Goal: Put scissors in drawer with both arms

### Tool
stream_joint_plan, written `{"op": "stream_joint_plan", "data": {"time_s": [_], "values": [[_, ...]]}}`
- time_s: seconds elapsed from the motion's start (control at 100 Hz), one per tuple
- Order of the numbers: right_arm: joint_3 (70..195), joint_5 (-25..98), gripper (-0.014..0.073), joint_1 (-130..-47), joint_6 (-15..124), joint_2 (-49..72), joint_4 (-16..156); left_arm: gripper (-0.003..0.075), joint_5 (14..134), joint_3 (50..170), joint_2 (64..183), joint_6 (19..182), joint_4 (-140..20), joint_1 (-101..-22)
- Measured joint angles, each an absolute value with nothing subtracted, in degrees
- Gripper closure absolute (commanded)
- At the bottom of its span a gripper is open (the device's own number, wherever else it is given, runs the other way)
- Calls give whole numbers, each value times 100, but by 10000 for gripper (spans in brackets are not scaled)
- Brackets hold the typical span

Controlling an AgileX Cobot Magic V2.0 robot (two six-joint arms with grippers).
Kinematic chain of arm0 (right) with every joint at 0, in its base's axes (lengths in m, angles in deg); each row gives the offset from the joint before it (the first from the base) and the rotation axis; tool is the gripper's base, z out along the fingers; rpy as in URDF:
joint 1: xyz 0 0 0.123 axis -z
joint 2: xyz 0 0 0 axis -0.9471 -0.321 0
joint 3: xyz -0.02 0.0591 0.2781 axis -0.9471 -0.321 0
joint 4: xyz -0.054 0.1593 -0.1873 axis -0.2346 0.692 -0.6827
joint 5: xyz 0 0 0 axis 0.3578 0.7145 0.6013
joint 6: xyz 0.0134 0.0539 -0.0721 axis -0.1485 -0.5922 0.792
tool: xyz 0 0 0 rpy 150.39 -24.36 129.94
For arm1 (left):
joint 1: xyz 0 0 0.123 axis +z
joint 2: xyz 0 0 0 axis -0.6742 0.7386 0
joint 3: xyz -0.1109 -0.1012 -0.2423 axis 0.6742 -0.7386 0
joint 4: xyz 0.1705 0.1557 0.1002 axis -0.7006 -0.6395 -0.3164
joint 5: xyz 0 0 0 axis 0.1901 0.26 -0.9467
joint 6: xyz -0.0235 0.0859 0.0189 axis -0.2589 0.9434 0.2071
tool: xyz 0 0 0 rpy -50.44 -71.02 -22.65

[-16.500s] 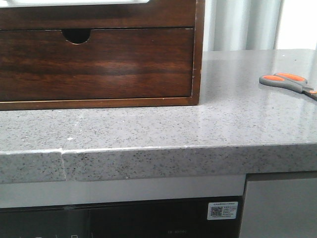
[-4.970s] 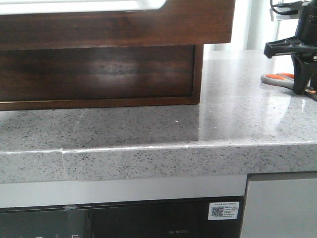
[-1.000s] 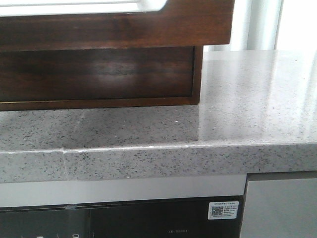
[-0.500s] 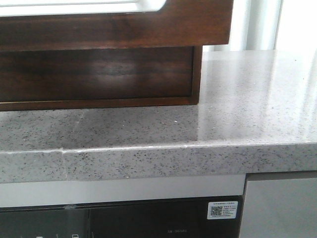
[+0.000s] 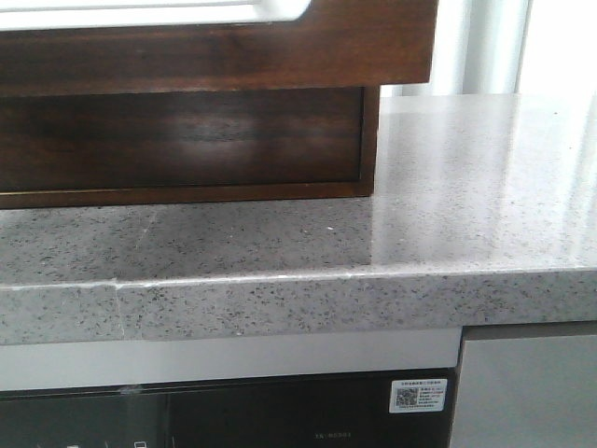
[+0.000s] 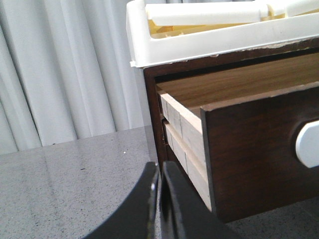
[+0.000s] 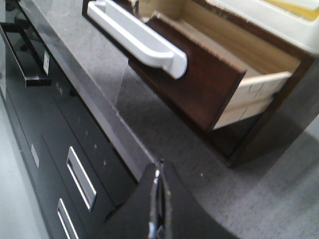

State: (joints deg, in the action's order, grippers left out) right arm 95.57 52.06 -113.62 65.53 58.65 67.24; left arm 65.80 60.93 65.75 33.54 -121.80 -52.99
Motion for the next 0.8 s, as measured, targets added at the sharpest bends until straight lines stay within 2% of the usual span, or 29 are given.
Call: {"op": "stream_joint_plan", "data": {"time_s": [0.23,0.8], "values": [[9118,5194,640,-11362,6553,6189,6795,739,6557,6093,6575,3354,-12180,-5299],[9093,5187,640,-11362,6541,6199,6832,739,6557,6093,6575,3347,-12180,-5299]]}}
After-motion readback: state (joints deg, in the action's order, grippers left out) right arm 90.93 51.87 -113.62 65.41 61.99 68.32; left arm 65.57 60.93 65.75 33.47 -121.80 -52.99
